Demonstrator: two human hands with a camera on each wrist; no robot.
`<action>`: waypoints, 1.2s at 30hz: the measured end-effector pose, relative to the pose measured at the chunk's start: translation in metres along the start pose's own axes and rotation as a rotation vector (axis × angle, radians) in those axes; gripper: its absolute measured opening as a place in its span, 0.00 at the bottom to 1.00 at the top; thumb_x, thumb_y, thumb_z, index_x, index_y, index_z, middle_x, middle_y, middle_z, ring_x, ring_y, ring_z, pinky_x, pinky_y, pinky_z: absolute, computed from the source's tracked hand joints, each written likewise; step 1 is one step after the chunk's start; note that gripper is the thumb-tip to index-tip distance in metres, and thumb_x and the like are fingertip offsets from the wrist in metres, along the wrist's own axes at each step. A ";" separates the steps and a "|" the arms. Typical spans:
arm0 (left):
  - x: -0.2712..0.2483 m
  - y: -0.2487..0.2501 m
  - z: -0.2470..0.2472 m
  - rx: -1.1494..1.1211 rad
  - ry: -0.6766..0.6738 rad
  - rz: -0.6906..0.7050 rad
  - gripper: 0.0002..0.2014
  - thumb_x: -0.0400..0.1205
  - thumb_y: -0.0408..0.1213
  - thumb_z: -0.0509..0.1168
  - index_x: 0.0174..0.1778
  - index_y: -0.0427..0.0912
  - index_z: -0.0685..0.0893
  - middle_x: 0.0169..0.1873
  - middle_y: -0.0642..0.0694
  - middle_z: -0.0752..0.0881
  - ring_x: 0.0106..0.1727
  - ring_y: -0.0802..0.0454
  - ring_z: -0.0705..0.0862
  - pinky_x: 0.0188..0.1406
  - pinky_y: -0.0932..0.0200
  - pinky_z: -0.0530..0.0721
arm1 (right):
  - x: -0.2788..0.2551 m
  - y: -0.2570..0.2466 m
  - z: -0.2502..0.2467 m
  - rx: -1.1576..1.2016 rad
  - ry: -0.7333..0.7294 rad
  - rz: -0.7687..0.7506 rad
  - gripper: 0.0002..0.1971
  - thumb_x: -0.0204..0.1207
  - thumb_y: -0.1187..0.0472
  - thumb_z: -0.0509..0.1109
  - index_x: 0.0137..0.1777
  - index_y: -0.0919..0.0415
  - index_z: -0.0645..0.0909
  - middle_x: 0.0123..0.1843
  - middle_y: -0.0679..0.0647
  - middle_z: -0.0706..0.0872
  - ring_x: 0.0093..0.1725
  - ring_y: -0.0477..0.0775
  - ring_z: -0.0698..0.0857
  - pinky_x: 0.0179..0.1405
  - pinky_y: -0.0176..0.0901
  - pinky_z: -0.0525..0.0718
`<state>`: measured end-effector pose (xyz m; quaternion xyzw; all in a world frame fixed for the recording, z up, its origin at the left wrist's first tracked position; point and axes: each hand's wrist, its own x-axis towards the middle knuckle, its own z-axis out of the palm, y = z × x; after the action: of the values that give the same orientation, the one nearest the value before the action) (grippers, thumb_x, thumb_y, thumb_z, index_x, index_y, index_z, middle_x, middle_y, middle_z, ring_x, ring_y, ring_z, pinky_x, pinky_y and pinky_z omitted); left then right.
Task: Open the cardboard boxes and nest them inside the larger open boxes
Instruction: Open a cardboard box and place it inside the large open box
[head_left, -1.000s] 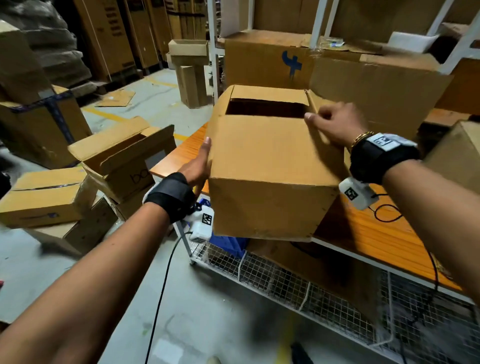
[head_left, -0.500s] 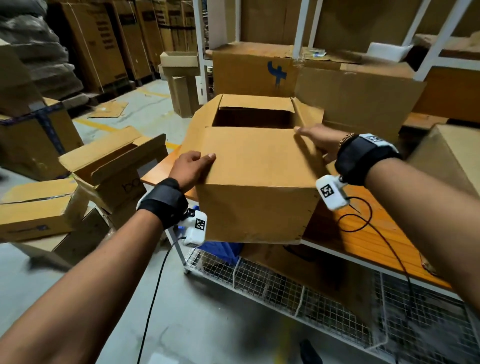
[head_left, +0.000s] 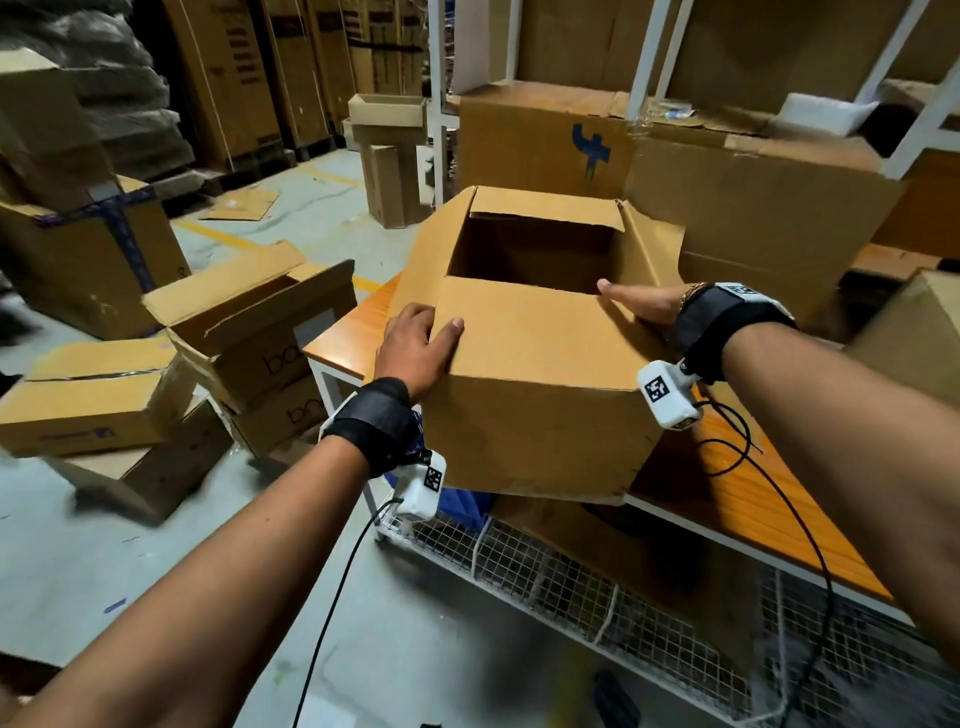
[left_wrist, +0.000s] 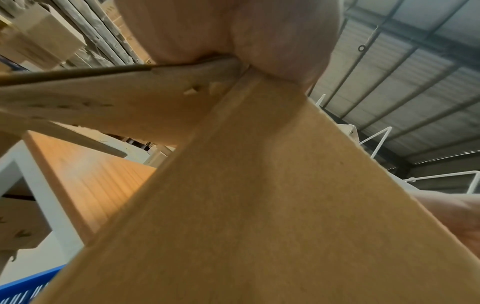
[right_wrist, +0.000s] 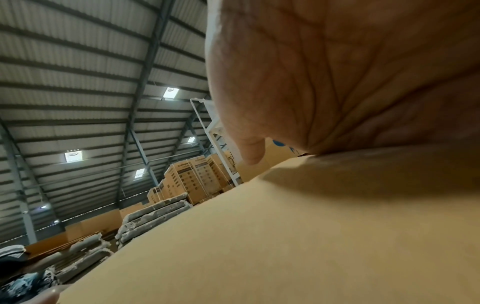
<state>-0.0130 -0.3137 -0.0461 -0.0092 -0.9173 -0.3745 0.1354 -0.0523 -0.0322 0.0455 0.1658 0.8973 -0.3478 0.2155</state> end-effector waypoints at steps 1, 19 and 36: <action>0.001 0.001 0.001 0.010 0.005 0.004 0.28 0.85 0.58 0.56 0.61 0.35 0.85 0.63 0.46 0.78 0.64 0.45 0.76 0.63 0.46 0.77 | -0.003 0.000 -0.001 0.013 0.013 -0.005 0.44 0.83 0.31 0.48 0.84 0.68 0.56 0.80 0.67 0.68 0.66 0.62 0.75 0.61 0.51 0.73; 0.005 0.022 -0.020 -0.396 -0.104 -0.101 0.39 0.80 0.52 0.68 0.83 0.66 0.52 0.76 0.40 0.73 0.74 0.38 0.74 0.71 0.32 0.75 | -0.034 0.036 -0.053 0.585 0.078 -0.337 0.19 0.81 0.63 0.67 0.71 0.51 0.77 0.60 0.53 0.81 0.43 0.49 0.83 0.36 0.46 0.86; -0.032 0.076 -0.096 -0.860 -0.314 -0.070 0.31 0.81 0.69 0.46 0.66 0.55 0.82 0.65 0.41 0.84 0.65 0.38 0.83 0.64 0.34 0.78 | -0.100 0.079 -0.087 0.531 -0.317 -0.657 0.14 0.76 0.64 0.63 0.44 0.61 0.92 0.51 0.60 0.90 0.51 0.55 0.88 0.52 0.47 0.88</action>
<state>0.0495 -0.3225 0.0631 -0.0900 -0.6876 -0.7197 -0.0339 0.0443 0.0693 0.1100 -0.1339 0.7378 -0.6371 0.1784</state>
